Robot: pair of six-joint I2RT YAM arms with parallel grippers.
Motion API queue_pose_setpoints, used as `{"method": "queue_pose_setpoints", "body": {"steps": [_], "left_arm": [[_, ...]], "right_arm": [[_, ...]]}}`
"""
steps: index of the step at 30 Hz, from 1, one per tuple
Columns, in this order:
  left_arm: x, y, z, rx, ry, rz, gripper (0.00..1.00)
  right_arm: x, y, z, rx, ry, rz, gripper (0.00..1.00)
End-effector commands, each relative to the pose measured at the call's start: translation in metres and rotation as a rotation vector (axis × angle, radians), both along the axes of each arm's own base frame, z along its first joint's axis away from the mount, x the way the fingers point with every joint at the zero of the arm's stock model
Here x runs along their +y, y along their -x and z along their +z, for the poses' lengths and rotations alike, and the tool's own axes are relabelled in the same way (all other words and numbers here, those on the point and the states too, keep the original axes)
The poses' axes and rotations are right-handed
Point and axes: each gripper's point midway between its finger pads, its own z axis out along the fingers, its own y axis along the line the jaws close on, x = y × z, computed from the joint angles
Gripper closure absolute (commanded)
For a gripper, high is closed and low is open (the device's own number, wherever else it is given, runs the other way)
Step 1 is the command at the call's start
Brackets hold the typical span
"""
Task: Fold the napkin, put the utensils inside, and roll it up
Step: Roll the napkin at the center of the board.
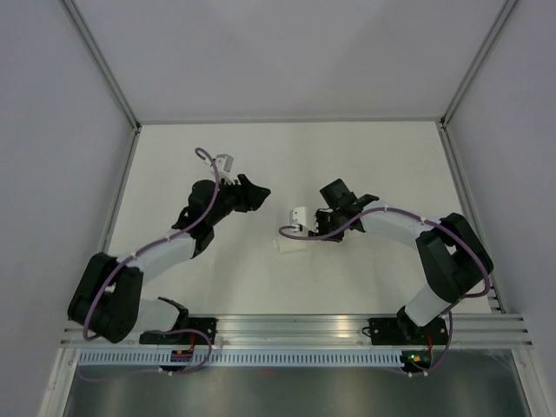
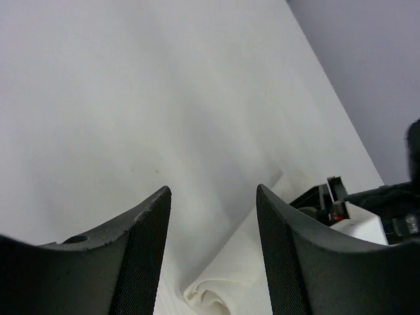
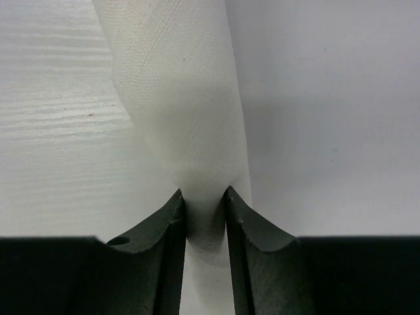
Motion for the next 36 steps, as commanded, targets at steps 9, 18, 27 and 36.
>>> {"method": "queue_pose_setpoints", "body": {"steps": [9, 18, 27, 36], "left_arm": [[0.059, 0.044, 0.132, -0.517, 0.023, 0.226, 0.39], [-0.031, 0.104, 0.122, -0.733, -0.296, -0.206, 0.30], [-0.057, 0.120, 0.104, -0.795, -0.422, -0.281, 0.25], [-0.123, 0.112, 0.038, -0.721, -0.678, -0.587, 0.26]], "right_arm": [[0.004, 0.013, -0.009, 0.402, 0.019, 0.107, 0.66], [0.006, -0.006, -0.017, 0.585, 0.038, 0.106, 0.66], [0.009, -0.015, -0.026, 0.629, 0.041, 0.095, 0.65], [0.007, -0.014, -0.033, 0.650, 0.063, 0.092, 0.65]]}}
